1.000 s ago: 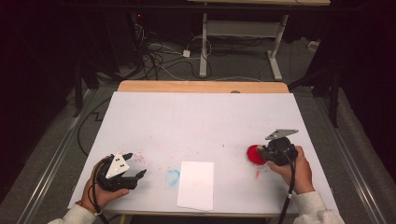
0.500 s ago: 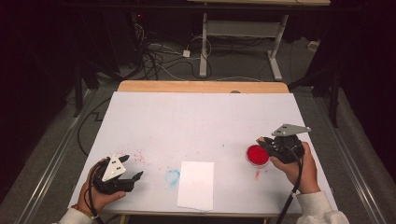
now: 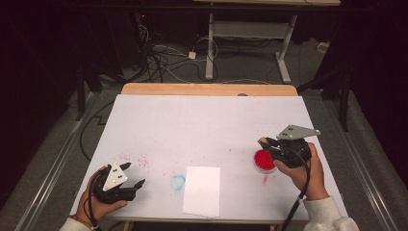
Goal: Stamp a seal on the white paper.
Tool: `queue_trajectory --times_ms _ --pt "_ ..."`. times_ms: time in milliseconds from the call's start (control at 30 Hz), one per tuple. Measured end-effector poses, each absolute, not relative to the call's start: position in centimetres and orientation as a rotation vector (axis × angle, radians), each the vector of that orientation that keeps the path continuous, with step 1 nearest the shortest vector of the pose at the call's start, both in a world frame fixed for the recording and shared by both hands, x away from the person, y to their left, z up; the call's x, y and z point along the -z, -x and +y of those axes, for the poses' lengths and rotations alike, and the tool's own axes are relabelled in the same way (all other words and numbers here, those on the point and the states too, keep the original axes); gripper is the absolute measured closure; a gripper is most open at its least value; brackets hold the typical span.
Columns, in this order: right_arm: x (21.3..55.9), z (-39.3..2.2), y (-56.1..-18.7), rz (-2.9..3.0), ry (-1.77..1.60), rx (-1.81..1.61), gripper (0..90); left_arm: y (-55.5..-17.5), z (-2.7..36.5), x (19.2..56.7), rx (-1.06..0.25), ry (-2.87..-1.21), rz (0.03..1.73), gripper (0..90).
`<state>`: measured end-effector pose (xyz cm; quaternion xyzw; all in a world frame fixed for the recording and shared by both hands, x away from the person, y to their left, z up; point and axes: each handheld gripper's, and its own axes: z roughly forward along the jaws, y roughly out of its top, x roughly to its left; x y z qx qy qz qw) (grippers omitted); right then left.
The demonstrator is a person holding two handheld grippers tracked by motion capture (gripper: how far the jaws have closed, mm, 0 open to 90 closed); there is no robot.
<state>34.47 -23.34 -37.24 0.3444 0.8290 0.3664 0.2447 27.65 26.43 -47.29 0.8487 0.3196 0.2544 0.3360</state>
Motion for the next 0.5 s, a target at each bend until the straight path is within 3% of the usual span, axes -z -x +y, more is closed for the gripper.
queue_trajectory --times_ms 500 --pt "36.0 -20.3 -32.3 2.296 -0.809 -1.075 76.0 -27.7 26.1 47.2 -0.683 -2.236 0.799 25.2"
